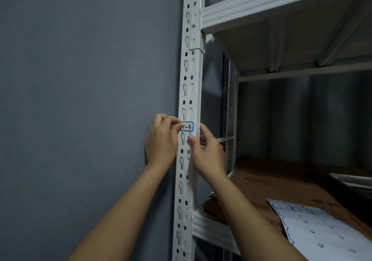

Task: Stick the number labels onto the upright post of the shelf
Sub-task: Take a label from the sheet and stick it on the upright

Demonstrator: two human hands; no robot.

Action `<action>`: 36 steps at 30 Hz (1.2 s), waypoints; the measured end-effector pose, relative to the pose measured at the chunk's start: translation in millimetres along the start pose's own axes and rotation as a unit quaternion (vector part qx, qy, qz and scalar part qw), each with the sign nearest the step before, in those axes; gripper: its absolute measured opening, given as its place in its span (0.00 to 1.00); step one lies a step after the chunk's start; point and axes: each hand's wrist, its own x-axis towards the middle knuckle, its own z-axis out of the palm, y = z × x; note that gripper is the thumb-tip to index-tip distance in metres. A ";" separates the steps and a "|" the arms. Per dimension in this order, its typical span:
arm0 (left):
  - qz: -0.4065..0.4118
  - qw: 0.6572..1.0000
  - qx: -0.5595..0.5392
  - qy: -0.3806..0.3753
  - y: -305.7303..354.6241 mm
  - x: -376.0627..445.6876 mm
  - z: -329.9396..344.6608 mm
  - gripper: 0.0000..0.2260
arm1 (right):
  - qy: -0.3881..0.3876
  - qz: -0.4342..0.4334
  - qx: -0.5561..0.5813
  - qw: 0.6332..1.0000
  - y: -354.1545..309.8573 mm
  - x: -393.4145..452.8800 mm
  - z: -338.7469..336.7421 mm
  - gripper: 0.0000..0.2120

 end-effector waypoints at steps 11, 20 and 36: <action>-0.027 0.995 0.063 -0.073 16.3 7.9 -9.7 0.07 | 0.002 -0.014 0.003 1.000 -1.9 -1.0 5.4 0.30; -0.023 0.992 0.051 -0.112 34.5 12.9 -12.2 0.05 | 0.001 -0.012 -0.008 1.000 -2.5 -1.7 -3.2 0.22; -0.030 0.998 -0.019 -0.045 10.2 10.3 -22.4 0.06 | -0.001 -0.018 0.020 1.000 -1.9 -0.2 -4.9 0.17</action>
